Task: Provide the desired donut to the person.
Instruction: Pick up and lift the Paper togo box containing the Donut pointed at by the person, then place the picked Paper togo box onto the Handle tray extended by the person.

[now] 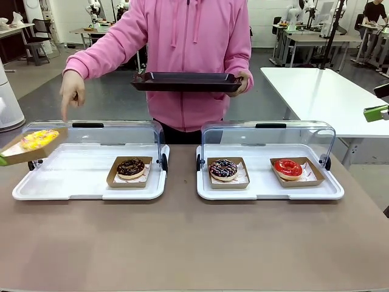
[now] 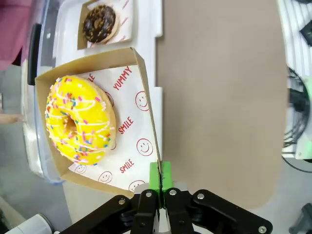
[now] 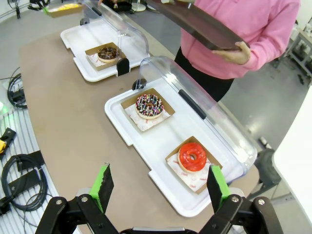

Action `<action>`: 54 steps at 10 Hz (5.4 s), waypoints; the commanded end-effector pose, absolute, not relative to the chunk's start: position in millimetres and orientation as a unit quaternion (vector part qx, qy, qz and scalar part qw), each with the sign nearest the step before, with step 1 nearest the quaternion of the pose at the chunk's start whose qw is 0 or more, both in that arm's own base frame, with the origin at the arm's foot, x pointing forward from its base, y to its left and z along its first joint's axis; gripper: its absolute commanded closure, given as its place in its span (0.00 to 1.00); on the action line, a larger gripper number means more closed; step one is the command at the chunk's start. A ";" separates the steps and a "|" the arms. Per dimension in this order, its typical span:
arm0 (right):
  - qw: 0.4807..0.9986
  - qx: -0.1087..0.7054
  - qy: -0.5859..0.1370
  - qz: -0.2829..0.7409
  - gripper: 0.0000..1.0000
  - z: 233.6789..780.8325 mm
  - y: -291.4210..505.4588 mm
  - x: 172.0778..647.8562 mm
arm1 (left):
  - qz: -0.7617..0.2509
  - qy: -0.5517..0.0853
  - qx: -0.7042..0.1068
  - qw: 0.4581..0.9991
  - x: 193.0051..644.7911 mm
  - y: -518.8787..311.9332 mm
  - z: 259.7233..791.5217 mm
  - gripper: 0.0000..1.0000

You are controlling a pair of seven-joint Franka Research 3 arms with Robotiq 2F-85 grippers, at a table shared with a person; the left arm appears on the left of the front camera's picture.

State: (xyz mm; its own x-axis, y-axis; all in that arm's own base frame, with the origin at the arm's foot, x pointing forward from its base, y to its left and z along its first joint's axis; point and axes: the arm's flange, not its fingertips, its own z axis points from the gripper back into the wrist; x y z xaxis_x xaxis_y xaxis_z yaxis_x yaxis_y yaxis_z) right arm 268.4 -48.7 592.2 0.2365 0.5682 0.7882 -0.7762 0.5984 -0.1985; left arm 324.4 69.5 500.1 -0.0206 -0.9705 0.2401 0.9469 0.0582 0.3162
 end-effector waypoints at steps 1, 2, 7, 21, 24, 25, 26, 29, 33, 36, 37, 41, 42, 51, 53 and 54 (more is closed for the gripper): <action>0.777 0.118 -0.438 0.436 0.00 591.1 -48.6 268.0 | -0.694 -0.214 0.053 0.685 271.0 68.2 502.7 1.00; 0.777 0.118 -0.438 0.436 0.00 591.1 -48.6 268.0 | -0.695 -0.222 0.067 0.680 267.2 69.3 512.6 1.00; 0.777 0.118 -0.438 0.436 0.00 591.1 -48.6 268.0 | -0.695 -0.222 0.057 0.681 281.2 73.3 542.1 1.00; 0.777 0.118 -0.438 0.436 0.00 591.1 -48.6 268.0 | -0.695 -0.222 0.057 0.681 281.2 73.3 542.1 1.00; 0.777 0.118 -0.438 0.436 0.00 591.1 -48.6 268.0 | -0.695 -0.222 0.057 0.681 281.2 73.3 542.1 1.00; 0.777 0.118 -0.438 0.436 0.00 591.1 -48.6 268.0 | -0.695 -0.222 0.057 0.681 281.2 73.3 542.1 1.00; 0.777 0.118 -0.438 0.436 0.00 591.1 -48.6 268.0 | -0.695 -0.222 0.057 0.681 281.2 73.3 542.1 1.00; 0.777 0.118 -0.438 0.436 0.00 591.1 -48.6 268.0 | -0.688 -0.204 0.053 0.695 301.7 46.3 573.3 0.99; 0.777 0.118 -0.438 0.436 0.00 591.1 -48.6 268.0 | -0.682 -0.113 0.084 0.718 411.6 -71.3 656.4 0.99; 0.777 0.118 -0.438 0.436 0.00 591.1 -48.6 268.0 | -0.695 -0.080 0.088 0.709 486.9 -163.7 634.1 0.99; 0.777 0.118 -0.438 0.436 0.00 591.1 -48.6 268.0 | -0.715 -0.083 0.074 0.690 505.7 -192.9 618.0 0.99; 0.777 0.118 -0.438 0.436 0.00 591.1 -48.6 268.0 | -0.747 -0.109 0.103 0.648 530.3 -230.5 581.5 0.99; 0.777 0.118 -0.438 0.436 0.00 591.1 -48.6 268.0 | -0.753 -0.115 0.103 0.640 537.5 -235.3 570.9 0.99; 0.777 0.118 -0.438 0.436 0.00 591.1 -48.6 268.0 | -0.751 -0.059 0.067 0.654 553.7 -248.8 552.1 0.00; 0.777 0.118 -0.438 0.436 0.00 591.1 -48.6 268.0 | -0.751 -0.051 0.066 0.655 554.0 -247.9 559.1 0.00; 0.777 0.118 -0.438 0.436 0.00 591.1 -48.6 268.0 | -0.750 -0.047 0.056 0.657 555.5 -246.7 563.6 0.00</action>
